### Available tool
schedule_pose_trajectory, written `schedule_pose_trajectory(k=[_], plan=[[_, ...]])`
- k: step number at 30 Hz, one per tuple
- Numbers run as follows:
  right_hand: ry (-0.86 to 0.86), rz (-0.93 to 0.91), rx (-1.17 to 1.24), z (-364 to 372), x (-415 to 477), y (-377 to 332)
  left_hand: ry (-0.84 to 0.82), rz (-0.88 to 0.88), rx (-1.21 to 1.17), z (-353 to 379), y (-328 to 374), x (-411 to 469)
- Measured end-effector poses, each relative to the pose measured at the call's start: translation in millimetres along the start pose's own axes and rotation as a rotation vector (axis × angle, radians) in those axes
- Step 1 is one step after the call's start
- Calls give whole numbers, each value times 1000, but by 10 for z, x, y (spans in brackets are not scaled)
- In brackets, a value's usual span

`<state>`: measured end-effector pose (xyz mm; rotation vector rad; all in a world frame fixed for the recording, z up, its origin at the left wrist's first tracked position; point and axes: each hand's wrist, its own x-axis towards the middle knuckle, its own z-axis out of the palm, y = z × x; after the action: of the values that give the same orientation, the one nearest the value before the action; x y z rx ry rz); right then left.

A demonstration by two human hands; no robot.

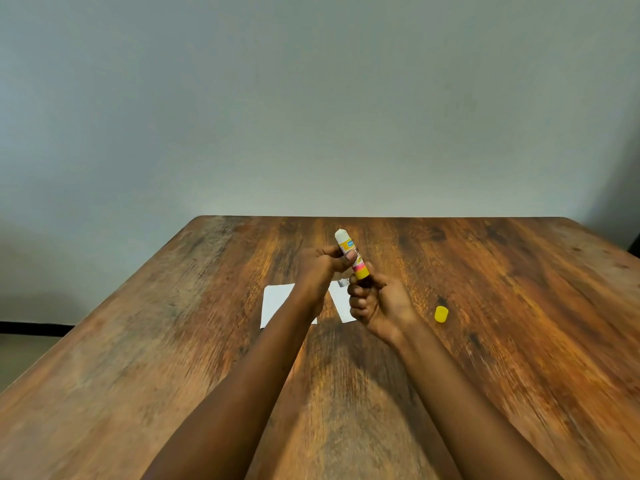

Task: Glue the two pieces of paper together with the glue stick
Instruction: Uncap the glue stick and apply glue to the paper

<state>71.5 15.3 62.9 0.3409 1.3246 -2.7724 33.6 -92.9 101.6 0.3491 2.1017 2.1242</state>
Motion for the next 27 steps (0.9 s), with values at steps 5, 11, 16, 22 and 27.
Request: schedule_pose_trajectory(k=[5, 11, 16, 22, 27], plan=[[138, -467, -353, 0, -15, 77, 45, -20, -6, -13, 7, 27], [167, -410, -325, 48, -14, 65, 19, 6, -21, 2, 16, 11], [-96, 85, 202, 12, -5, 17, -8, 0, -36, 3, 2, -14], [51, -329, -195, 13, 3, 93, 28, 0, -3, -63, -10, 18], [198, -476, -450, 18, 20, 115, 47, 1, -12, -50, -49, 12]])
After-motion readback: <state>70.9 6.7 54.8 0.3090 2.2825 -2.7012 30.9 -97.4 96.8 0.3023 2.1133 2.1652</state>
